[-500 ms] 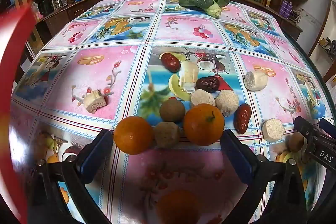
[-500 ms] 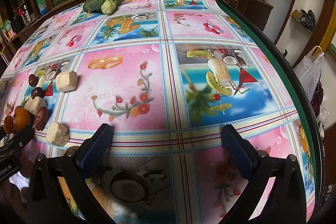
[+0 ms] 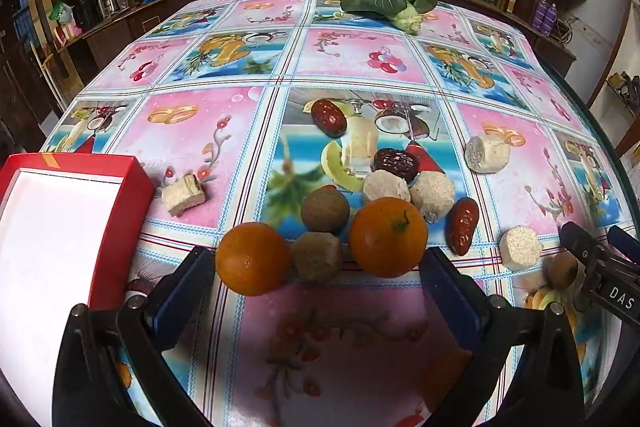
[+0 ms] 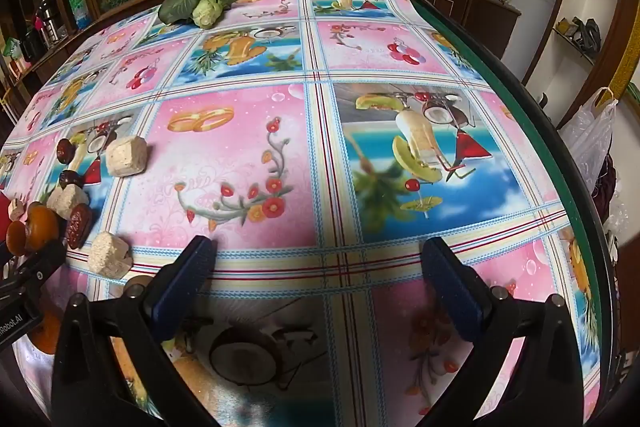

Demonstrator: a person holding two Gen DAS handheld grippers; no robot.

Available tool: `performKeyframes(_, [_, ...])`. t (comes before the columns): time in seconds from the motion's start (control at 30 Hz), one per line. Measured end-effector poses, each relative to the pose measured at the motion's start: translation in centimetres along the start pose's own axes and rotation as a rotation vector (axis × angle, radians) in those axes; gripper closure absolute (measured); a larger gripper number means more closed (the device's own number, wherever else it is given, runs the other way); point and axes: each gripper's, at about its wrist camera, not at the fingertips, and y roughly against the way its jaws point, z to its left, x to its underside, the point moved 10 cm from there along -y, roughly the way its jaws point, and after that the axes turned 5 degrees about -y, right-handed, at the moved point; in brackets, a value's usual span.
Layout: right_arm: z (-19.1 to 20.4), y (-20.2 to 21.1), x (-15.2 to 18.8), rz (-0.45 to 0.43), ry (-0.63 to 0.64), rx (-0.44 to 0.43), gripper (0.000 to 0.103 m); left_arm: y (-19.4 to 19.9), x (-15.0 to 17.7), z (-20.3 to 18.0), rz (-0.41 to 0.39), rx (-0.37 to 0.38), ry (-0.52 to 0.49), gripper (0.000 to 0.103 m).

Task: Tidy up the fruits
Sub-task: 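Reach the right gripper to an orange on the cloth and grasp it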

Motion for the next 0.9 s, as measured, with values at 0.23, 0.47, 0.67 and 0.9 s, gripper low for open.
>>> performKeyframes(0.23, [0.0, -0.1, 0.0, 0.000, 0.000, 0.001, 0.000, -0.3, -0.1, 0.0, 0.000, 0.000, 0.000, 0.001])
performKeyframes(0.47, [0.6, 0.3, -0.2, -0.004, 0.002, -0.047, 0.000, 2.5, 0.8, 0.3, -0.060, -0.056, -0.032, 0.017])
performKeyframes(0.67, [4.0, 6.7, -1.5, -0.236, 0.048, -0.312, 0.000, 9.6, 1.8, 2.5, -0.212, -0.128, -0.038, 0.016])
performKeyframes(0.9, [8.8, 9.4, 0.6, -0.284, 0.202, -0.351, 0.000, 11.4, 3.6, 5.2, -0.214, -0.165, 0.061, 0.016])
